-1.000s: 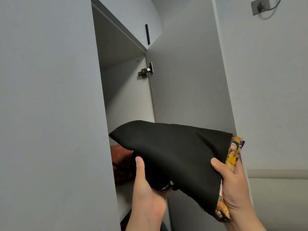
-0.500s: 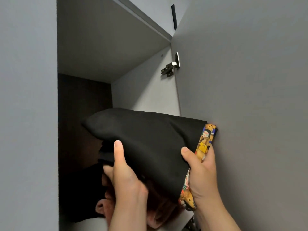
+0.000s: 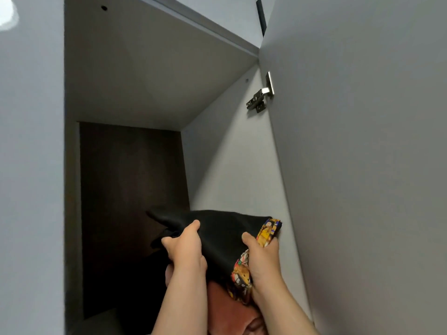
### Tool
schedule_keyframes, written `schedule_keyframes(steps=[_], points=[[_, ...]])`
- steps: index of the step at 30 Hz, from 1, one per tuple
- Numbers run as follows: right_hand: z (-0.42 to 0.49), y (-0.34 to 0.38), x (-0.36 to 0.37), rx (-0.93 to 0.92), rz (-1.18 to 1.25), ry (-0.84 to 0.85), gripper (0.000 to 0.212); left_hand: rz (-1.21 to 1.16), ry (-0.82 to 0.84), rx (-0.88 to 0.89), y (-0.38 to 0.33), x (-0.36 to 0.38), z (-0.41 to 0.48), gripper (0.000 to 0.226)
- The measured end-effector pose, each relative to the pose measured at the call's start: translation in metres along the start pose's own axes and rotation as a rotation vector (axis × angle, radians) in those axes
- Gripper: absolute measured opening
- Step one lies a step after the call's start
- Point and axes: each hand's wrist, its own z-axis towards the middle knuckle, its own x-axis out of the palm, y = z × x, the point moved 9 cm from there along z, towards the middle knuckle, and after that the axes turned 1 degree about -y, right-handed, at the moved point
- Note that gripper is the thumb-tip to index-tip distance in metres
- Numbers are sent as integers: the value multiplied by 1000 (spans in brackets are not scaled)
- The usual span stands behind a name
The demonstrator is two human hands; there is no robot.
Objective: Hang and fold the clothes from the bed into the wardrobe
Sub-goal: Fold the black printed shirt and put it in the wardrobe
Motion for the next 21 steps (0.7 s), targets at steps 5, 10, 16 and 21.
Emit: schedule_keyframes(steps=[5, 10, 16, 21], points=[[-2, -34, -19, 130, -217, -140, 83, 319, -87, -105, 42, -19, 22, 78], [1, -44, -17, 149, -178, -117, 84, 343, -55, 30, 28, -17, 13, 82], [22, -22, 18, 31, -98, -61, 57, 152, -21, 192, -10, 7, 26, 91], [60, -39, 67, 110, -23, 47, 60, 68, -143, 203, -22, 9, 51, 88]])
